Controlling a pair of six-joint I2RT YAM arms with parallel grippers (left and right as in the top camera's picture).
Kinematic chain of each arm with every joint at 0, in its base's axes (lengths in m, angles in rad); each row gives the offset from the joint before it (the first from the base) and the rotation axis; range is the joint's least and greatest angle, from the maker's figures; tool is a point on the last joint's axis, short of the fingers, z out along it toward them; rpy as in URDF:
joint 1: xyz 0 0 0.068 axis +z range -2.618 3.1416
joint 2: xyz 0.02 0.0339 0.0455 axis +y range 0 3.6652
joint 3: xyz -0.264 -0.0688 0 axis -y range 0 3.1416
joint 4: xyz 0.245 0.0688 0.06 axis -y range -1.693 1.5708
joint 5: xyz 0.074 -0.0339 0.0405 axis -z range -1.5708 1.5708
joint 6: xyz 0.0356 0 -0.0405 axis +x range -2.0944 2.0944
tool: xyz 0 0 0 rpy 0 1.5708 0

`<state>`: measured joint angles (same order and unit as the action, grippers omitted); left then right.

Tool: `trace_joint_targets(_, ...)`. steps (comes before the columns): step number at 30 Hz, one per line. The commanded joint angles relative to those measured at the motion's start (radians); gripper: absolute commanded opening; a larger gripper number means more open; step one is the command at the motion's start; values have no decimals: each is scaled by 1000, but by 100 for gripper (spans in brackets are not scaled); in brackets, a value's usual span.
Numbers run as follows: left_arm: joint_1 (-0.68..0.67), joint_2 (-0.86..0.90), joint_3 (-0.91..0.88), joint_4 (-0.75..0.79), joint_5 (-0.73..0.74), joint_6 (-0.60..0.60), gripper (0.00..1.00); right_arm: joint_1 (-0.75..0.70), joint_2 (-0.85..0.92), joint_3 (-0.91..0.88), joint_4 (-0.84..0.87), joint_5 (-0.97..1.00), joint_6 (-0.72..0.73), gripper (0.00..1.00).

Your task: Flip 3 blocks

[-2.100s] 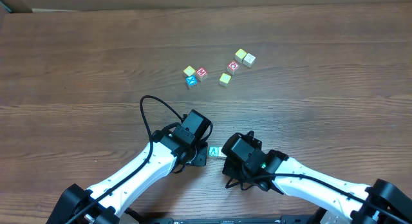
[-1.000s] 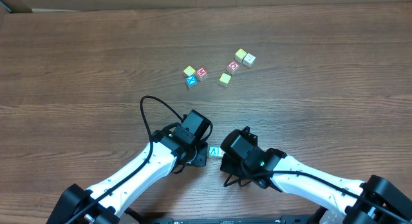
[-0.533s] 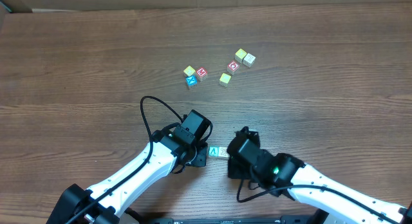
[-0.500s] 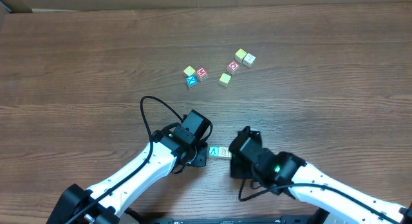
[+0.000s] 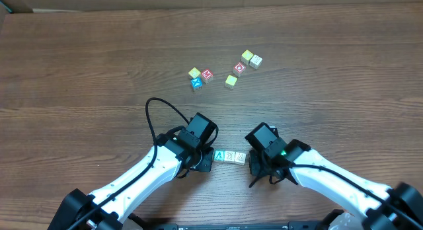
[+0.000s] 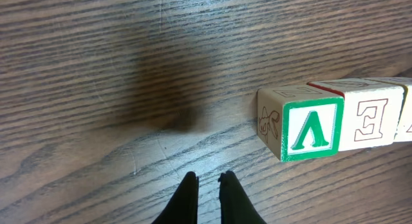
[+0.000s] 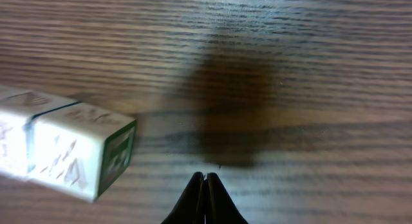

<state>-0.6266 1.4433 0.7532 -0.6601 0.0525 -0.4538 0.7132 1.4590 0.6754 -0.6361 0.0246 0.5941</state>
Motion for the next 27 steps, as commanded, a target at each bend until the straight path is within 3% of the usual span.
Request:
trace_joint_targets(1, 5, 3, -3, 3, 3, 32, 5, -3, 33, 20, 11, -4, -14, 4)
trace_joint_targets(11, 4, 16, -3, 64, 0, 167, 4, -3, 36, 20, 18, -5, -8, 4)
trace_joint_targets(27, 18, 90, -3, 133, 0, 94, 4, -3, 35, 20, 66, -26, -8, 4)
